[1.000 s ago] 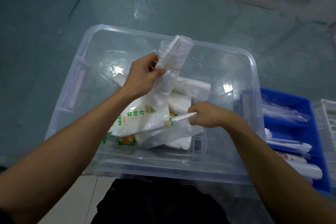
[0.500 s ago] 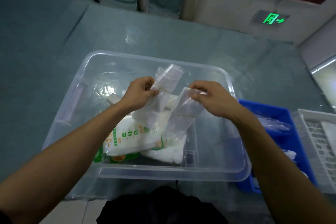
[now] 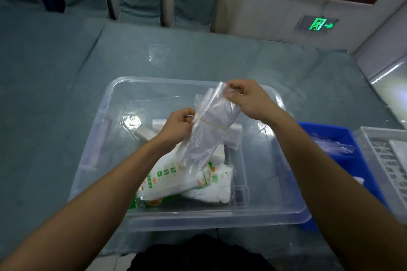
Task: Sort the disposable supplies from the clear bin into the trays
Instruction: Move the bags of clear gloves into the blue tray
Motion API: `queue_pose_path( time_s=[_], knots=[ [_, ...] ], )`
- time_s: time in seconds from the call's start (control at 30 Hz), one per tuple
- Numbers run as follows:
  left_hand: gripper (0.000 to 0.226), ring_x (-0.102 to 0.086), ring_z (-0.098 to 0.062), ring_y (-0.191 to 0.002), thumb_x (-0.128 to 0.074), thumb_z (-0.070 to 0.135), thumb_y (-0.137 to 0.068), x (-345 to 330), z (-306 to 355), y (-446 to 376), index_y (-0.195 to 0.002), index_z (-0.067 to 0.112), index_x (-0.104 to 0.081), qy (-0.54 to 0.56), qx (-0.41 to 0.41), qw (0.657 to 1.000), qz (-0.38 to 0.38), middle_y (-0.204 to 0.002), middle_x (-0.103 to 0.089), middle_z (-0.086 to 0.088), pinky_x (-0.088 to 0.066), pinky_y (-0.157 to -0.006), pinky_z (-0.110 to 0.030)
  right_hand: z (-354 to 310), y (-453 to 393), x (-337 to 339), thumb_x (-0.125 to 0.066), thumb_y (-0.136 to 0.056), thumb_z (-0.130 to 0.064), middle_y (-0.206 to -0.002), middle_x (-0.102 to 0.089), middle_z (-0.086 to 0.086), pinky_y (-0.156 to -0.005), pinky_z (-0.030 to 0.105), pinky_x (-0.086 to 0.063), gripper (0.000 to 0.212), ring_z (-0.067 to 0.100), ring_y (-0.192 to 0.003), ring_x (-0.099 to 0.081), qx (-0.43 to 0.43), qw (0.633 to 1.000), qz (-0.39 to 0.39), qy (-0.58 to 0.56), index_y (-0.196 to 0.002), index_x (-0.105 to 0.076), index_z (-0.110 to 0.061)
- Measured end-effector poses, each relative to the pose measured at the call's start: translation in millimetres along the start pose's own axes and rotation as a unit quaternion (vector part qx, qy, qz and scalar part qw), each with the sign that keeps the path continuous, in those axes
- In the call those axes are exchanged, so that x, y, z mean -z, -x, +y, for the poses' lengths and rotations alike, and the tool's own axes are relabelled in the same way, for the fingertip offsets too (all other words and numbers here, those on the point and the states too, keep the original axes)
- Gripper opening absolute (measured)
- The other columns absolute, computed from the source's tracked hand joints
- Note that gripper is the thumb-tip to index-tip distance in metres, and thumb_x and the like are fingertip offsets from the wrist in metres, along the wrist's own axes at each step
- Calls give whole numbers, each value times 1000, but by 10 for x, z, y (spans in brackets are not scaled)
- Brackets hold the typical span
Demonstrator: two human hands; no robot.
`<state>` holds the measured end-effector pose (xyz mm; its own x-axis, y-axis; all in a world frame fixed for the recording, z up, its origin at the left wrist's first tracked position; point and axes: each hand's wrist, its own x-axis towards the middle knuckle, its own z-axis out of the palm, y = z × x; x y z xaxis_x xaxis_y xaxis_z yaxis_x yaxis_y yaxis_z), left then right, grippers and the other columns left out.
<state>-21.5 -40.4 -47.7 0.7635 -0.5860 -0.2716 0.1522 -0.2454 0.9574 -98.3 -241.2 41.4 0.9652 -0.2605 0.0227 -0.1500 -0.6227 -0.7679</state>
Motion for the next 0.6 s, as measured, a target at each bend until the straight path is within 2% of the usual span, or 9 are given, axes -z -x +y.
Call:
queue_pose_path(
  time_s=[0.1,0.17,0.2,0.3,0.4,0.43,0.5,0.6],
  knots=[
    [20,-66,-21,-69,-57,-5,-89,-4,-7,-18,-90,9,-71,42,34,998,-24,-78,-71,-6,-54,-68,-33,3,-17,-96,-59,-94,-8,-73,-56,-12,-67,10,-36,16,0,-69,-49,-5,997,41,63,-84,-62,-21],
    [21,-65,-22,-71,-54,-4,-89,-14,-3,-21,-91,7,-72,67,62,995,-35,-80,-70,-9,-53,-69,-32,-5,-26,-152,-58,-94,-6,-77,-59,-9,-65,3,-34,14,1,-71,-52,-19,995,59,82,-88,-65,-16],
    [21,-64,-23,-72,-51,-2,-88,-25,-1,-25,-92,5,-71,83,78,993,-34,-80,-69,-9,-51,-70,-32,-11,-38,-181,-57,-94,-6,-82,-62,-4,-67,5,-35,12,6,-74,-55,-25,994,67,84,-94,-68,-11],
    [20,-63,-24,-73,-52,16,-89,-36,5,-45,-89,8,-70,156,127,979,-38,-77,-69,-7,-50,-71,-32,-66,-74,-262,-56,-94,-5,-92,-67,5,-74,22,-40,15,18,-86,-60,-33,991,78,102,-101,-69,-4],
    [33,-72,-29,-89,-65,35,-91,-22,-5,-86,-105,7,-74,166,114,977,-72,-97,-77,-10,-57,-82,-37,-115,-108,-346,-58,-93,-6,-100,-72,10,-80,25,-41,17,25,-96,-63,-44,988,93,118,-104,-71,-5],
    [36,-73,-30,-92,-71,35,-88,-31,-5,-83,-109,6,-73,144,102,981,-77,-101,-77,-12,-58,-84,-38,-132,-109,-368,-59,-93,-9,-104,-73,8,-81,23,-41,18,24,-99,-64,-59,986,103,120,-106,-72,-8],
    [34,-73,-31,-89,-78,26,-84,-79,-10,-67,-108,3,-71,105,82,988,-77,-99,-77,-14,-59,-78,-38,-147,-88,-413,-62,-93,-14,-112,-72,4,-90,22,-42,22,20,-108,-63,-92,982,126,111,-112,-72,-11],
    [24,-73,-27,-81,-76,16,-87,-140,-3,-22,-107,3,-71,94,64,991,-74,-96,-77,-13,-59,-69,-34,-153,34,-476,-67,-92,-23,-123,-67,2,-102,24,-41,34,15,-116,-59,-111,975,182,60,-123,-65,-12]
  ],
)
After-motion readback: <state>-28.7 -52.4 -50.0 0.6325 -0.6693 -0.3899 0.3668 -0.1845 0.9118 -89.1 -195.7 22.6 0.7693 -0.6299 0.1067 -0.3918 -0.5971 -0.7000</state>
